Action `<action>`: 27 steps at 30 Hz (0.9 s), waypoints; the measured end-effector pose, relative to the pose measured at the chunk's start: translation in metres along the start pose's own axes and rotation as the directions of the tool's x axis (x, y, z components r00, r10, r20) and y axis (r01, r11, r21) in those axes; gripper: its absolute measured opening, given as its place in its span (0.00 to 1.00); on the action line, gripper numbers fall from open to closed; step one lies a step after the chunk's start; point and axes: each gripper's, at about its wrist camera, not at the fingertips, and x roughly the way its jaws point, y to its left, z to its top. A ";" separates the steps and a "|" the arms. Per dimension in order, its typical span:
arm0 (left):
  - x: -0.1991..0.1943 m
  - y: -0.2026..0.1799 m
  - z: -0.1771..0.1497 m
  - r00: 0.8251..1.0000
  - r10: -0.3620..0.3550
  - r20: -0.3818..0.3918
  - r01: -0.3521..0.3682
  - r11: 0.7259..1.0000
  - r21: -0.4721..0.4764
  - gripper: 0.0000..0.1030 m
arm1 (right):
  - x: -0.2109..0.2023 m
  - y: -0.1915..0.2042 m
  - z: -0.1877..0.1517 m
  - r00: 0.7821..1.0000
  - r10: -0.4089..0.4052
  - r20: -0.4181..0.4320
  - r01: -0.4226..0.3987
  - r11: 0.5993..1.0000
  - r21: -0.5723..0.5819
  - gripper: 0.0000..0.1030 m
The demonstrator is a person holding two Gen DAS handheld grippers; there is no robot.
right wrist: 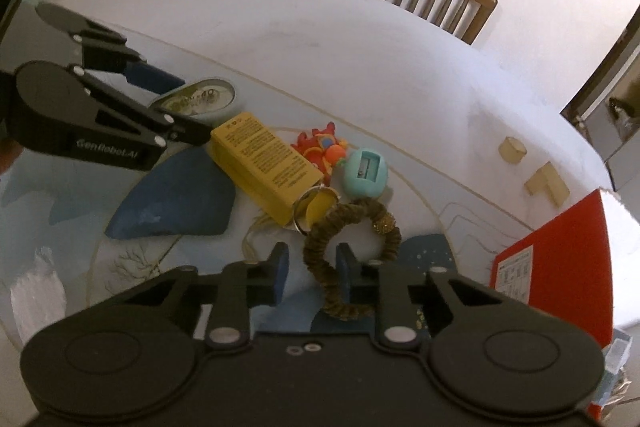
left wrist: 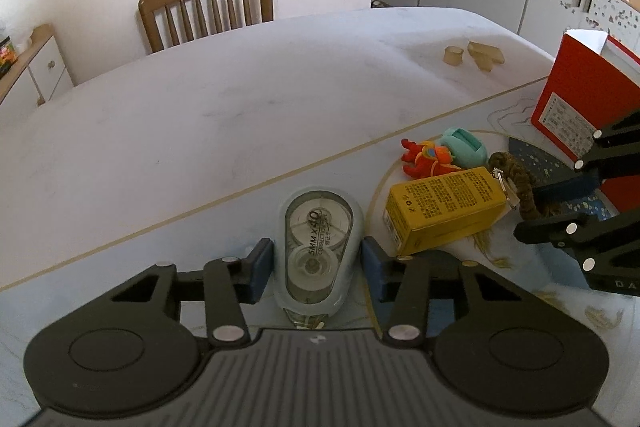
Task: Organize objects
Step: 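Lift both held items and carry them over the shoebox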
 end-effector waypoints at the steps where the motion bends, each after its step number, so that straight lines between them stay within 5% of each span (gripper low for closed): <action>1: 0.000 0.000 0.000 1.000 0.001 -0.003 -0.001 1.000 -0.004 0.45 | 0.000 0.000 0.000 1.000 -0.004 0.002 0.004 1.000 0.001 0.18; 17: -0.039 0.001 -0.010 1.000 -0.008 -0.009 0.007 0.996 -0.093 0.45 | -0.050 -0.045 -0.008 0.993 0.079 0.091 -0.105 0.942 0.319 0.08; 27: -0.089 -0.020 0.005 0.998 -0.058 0.011 0.059 0.994 -0.095 0.45 | -0.105 -0.062 -0.015 0.975 0.152 0.165 -0.202 0.916 0.347 0.08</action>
